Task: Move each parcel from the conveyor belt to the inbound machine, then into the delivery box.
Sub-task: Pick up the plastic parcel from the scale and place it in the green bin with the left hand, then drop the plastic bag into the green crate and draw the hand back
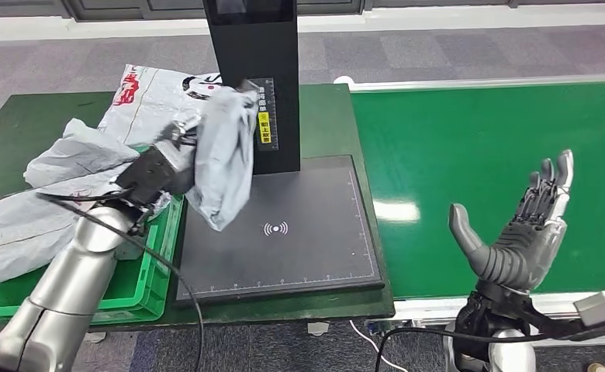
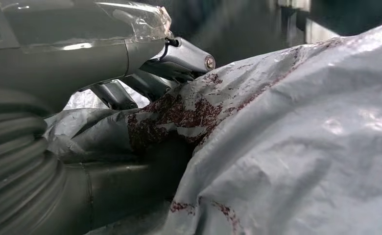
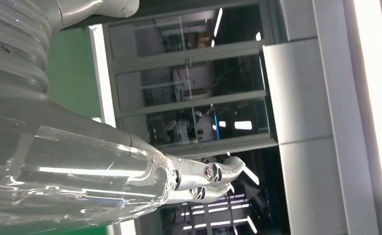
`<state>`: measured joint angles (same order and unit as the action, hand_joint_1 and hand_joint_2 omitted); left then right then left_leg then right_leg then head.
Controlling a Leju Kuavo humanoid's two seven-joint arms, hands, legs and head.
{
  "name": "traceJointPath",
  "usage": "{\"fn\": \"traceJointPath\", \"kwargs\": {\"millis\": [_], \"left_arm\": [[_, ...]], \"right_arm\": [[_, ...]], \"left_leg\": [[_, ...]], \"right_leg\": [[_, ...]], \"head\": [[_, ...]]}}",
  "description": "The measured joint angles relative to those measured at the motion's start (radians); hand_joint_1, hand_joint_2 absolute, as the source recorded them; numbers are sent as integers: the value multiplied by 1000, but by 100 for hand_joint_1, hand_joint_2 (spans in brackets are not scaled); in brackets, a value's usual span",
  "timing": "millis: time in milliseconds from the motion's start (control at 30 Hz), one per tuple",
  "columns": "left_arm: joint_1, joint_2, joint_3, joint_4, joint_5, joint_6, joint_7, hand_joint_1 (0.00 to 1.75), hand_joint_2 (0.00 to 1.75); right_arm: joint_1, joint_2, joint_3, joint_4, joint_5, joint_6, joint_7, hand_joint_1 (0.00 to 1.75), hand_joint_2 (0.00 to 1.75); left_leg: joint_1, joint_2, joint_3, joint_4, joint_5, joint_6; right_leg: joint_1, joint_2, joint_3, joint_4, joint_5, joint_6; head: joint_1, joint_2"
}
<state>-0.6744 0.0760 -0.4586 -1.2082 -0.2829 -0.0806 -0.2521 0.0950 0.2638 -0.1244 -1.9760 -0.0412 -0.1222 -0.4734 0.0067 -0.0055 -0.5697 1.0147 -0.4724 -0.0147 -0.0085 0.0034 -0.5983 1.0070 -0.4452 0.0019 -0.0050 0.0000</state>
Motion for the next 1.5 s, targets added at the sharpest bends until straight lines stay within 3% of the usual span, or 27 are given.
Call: {"fn": "traceJointPath", "kwargs": {"millis": [200,367,533,667,733,800,867,967,1100,1167,1267,1333,1500], "left_arm": [[68,22,182,-262,-522,385,118,175,175],[100,41,300,-364,-971,656,248,175,175],[137,95,432,-392,-1237,741,337,175,175],[168,181,514,-391,-1278,731,391,175,175],[169,269,495,-388,-1281,669,529,175,175],[143,397,401,-367,-1284,577,762,175,175],[109,501,277,-333,-1286,523,906,175,175],[96,598,144,-301,-1288,508,921,175,175],[83,666,69,-276,-1288,502,921,175,175],[71,680,38,-262,-1288,460,921,175,175],[30,661,-56,-176,-1288,303,908,175,175],[8,607,-122,-55,-1288,232,850,175,175],[-49,419,-167,311,-1270,149,539,175,175]], "right_arm": [[45,0,-2,-27,0,-35,-5,0,175],[46,0,1,-22,1,-52,-6,0,175],[27,-6,23,12,-15,-56,-4,0,175],[14,-15,37,40,-25,-49,-3,0,175],[3,-19,44,51,-30,-41,-2,0,175],[-7,-26,50,63,-37,-32,-1,0,175],[-14,-32,53,73,-41,-26,-1,0,175],[-26,-36,57,84,-42,-22,-1,0,175],[-30,-41,61,94,-43,-22,-2,0,175],[-31,-42,62,98,-43,-20,-3,0,175],[-35,-44,62,105,-45,-8,-5,0,175],[-37,-44,62,110,-44,1,-7,0,175],[-32,-45,62,118,-39,10,-20,0,175]], "left_leg": [[1,-1,-2,0,0,0],[1,0,-2,0,0,0],[1,1,-2,-1,0,-1],[2,1,-2,-1,1,-3],[3,1,-3,0,2,-5],[4,3,-4,0,2,-7],[4,1,-4,0,2,-7],[5,1,-5,0,2,-8],[5,5,-5,0,2,-8],[5,5,-5,0,2,-8],[3,1,-4,0,2,-8],[3,0,-3,0,3,-8],[3,2,-5,0,5,-9]], "right_leg": [[0,0,-1,0,0,0],[0,-1,-1,0,0,0],[0,0,-1,0,0,-1],[2,0,-2,1,0,-2],[4,1,-4,1,1,-5],[6,2,-7,1,2,-7],[7,0,-5,1,1,-8],[7,0,-5,1,2,-9],[7,4,-7,1,3,-10],[7,3,-8,1,3,-10],[6,0,-7,1,2,-9],[5,-1,-6,1,2,-9],[4,1,-6,1,6,-9]], "head": [[0,0],[0,0],[0,0],[0,0],[0,0],[0,0],[0,0],[0,0],[0,0],[0,0],[0,0],[0,0],[0,0]]}}
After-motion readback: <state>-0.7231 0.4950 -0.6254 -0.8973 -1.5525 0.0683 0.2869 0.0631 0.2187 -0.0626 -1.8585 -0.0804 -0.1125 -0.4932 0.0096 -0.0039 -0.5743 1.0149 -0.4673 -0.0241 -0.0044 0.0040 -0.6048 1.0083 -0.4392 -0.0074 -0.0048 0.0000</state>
